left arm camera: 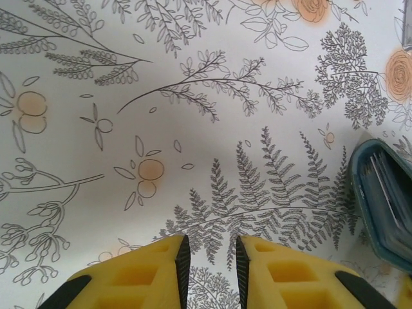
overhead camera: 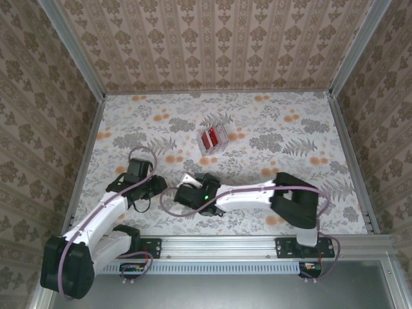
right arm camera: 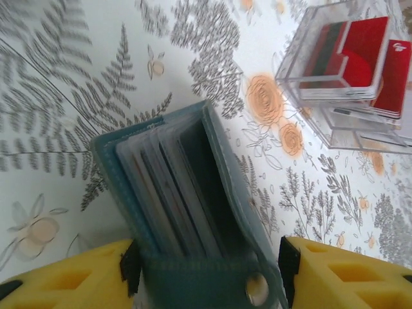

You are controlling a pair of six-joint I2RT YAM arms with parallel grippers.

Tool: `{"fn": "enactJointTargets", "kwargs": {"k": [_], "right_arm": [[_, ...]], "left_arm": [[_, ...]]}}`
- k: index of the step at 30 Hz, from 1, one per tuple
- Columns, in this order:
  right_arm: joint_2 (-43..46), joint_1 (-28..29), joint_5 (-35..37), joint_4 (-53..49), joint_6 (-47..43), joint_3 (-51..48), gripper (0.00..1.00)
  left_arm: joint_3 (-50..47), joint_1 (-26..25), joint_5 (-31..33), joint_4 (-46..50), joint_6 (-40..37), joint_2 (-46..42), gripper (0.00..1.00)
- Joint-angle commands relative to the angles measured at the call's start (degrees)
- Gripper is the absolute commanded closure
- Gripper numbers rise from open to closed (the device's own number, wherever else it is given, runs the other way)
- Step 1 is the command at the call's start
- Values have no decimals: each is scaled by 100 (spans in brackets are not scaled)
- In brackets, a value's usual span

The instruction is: Put the credit cards into the card holder

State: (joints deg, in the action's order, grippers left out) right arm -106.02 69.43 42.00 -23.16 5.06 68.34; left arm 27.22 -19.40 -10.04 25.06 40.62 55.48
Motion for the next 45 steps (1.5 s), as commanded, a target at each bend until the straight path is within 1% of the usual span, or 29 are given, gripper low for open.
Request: {"fn": "enactJointTargets", "kwargs": {"k": [1, 3, 5, 7, 9, 11, 12, 13, 15, 17, 20, 22, 25, 28, 32, 38, 45], "right_arm": [[959, -75, -960, -57, 301, -192, 39], [1375, -155, -1677, -88, 495, -420, 39], [1768, -198, -2208, -3, 730, -729, 40], [2141, -383, -2705, 31, 1136, -1086, 43], [2462, -760, -3291, 195, 1654, -1578, 49], [2595, -1187, -3911, 437, 2184, -2067, 59], [2595, -1391, -4235, 612, 2471, -2322, 64], [2584, -1499, -4443, 766, 2668, -2502, 68], [2446, -1617, -4666, 1034, 2984, -2749, 73], [2226, -1730, -4864, 1276, 3243, -2833, 76], [1917, -1931, -5325, 2223, 3791, -3051, 81], [1652, -2039, -5439, 2571, 4051, -3044, 82], [1313, -2202, -5595, 3017, 4188, -2946, 82], [993, -2400, -5788, 3290, 4277, -2776, 82], [705, -2696, -6083, 3545, 4305, -2564, 82], [412, -3085, -6295, 3370, 4090, -2030, 81], [297, -3424, -6214, 2673, 3612, -1421, 81]], "left_arm": [[477, 24, -262, -18, -207, 281, 73], [767, 2, -338, -60, -287, 541, 73], [1044, -52, -356, -89, -356, 779, 73], [1319, -143, -371, -175, -409, 1032, 72], [1620, -314, -410, -302, -474, 1392, 72], [1973, -554, -454, -364, -582, 1853, 72], [2183, -642, -457, -376, -651, 2135, 73], [2362, -861, -459, -376, -727, 2374, 73], [2798, -1088, -464, -313, -890, 2938, 74], [3158, -1280, -460, -267, -1008, 3400, 74], [3539, -1492, -456, -244, -1137, 3984, 76], [3608, -1549, -379, -282, -1168, 4259, 78], [3475, -1499, -321, -392, -1161, 4556, 79], [3220, -1488, -358, -509, -1119, 4657, 80], [2747, -1471, -230, -581, -1040, 4379, 81], [1954, -1461, -126, -710, -782, 3826, 81], [1037, -1621, -11, -888, -230, 2977, 81]]}}
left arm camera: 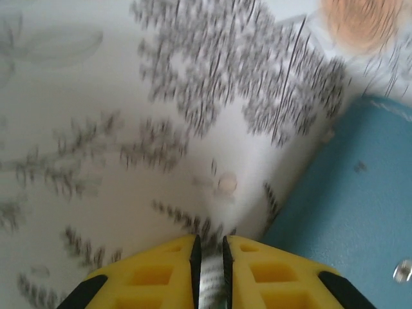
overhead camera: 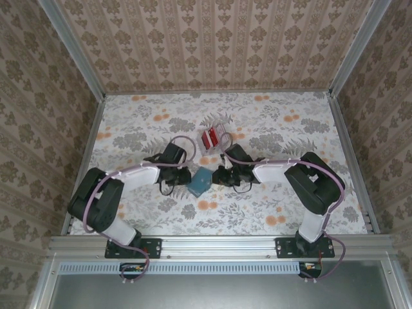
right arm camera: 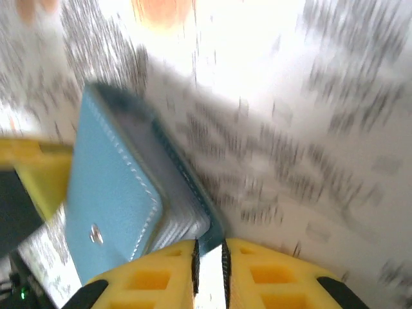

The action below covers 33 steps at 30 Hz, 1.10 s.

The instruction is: Put the credit cards into the card holder

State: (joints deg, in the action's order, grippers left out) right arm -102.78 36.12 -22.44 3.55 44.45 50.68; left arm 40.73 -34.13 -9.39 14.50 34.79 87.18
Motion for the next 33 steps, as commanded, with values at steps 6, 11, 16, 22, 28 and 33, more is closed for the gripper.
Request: {"fn": "enactJointTargets", "kwargs": {"k": [6, 11, 16, 22, 28, 33], "right_arm": [[-108, -174, 187, -632, -751, 806, 79], [386, -215, 673, -1374, -1113, 816, 76], [831, -194, 1203, -2980, -1715, 1278, 65], [790, 36, 1548, -3752, -2114, 1669, 64], [38, 603, 2150, -4328, -2439, 2568, 63], [-599, 951, 2821, -4856, -2618, 3323, 67]], "left_arm": [[-670, -552, 25, -23, 895, -590, 81], [-628, -885, 193, -51, 1272, -800, 80], [-563, -1222, 279, -372, 1580, -772, 80], [-274, -1165, 727, 335, 1363, -935, 80], [-531, -631, 776, 550, 1285, -1672, 78], [-710, -240, 652, 553, 1206, -1943, 77]]}}
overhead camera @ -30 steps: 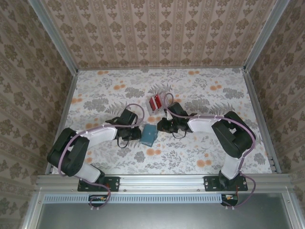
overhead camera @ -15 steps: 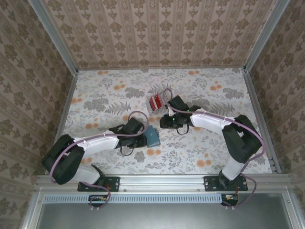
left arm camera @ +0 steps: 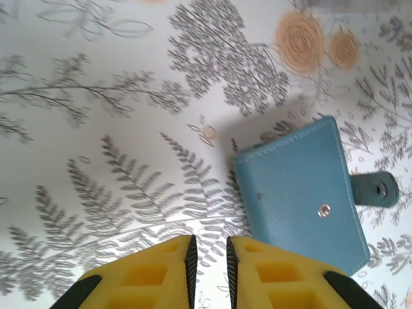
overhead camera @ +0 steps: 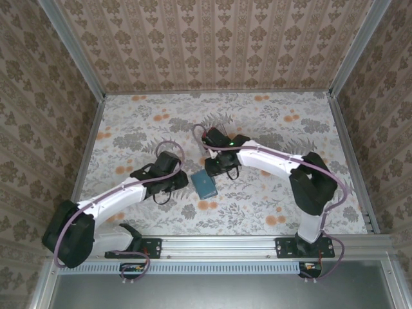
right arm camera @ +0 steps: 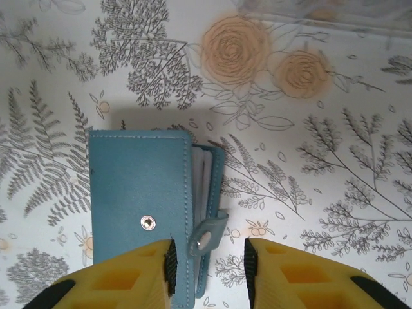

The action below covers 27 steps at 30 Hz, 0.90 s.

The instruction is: Put the credit cards into the card holder

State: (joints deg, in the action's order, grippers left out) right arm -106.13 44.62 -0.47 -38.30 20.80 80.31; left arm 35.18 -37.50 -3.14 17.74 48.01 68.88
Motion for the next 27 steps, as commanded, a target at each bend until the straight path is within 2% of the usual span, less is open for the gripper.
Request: {"fn": "enactJointTargets", "kwargs": {"k": [1, 7, 27], "right_arm": [[-342, 121, 684, -723, -259, 438, 68], [-570, 221, 796, -865, -277, 715, 72], [-908, 402, 792, -1080, -234, 983, 72]], "left_arm": [[-175, 131, 10, 230, -126, -137, 77], [-290, 199, -81, 173, -153, -134, 77], [-377, 269, -228, -64, -178, 97, 77]]}}
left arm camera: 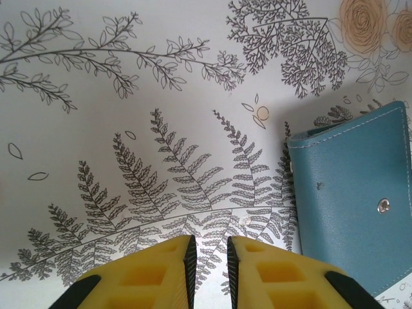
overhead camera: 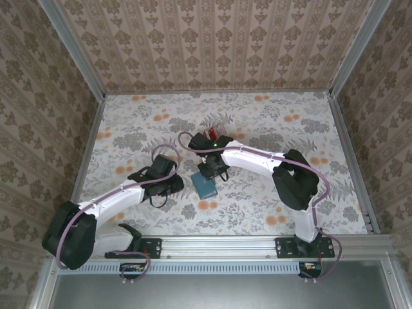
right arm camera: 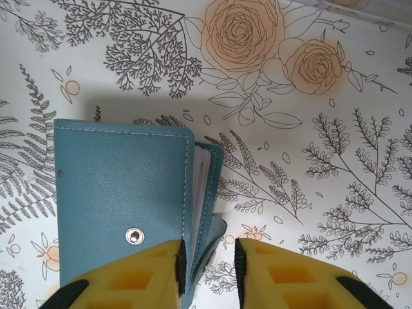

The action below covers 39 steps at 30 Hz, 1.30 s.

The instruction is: Put the credit cards into the card holder

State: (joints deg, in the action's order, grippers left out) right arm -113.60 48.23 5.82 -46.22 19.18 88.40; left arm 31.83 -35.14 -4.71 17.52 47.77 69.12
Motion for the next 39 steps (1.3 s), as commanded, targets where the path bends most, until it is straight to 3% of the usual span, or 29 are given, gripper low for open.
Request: {"fn": "enactJointTargets", "kwargs": {"k": [1, 11, 21, 39], "right_arm": [[-162, 40, 183, -287, -71, 170, 72], [-116, 39, 298, -300, -55, 207, 83], [128, 35, -152, -74, -4, -27, 93], [457, 40, -879, 945, 389, -835, 97]], "left_arm": [[-45, 33, -87, -60, -154, 88, 77], [-92, 33, -83, -92, -145, 101, 77], [-70, 33, -195, -358, -122, 460, 77], [782, -384, -330, -804, -137, 1785, 80]]}}
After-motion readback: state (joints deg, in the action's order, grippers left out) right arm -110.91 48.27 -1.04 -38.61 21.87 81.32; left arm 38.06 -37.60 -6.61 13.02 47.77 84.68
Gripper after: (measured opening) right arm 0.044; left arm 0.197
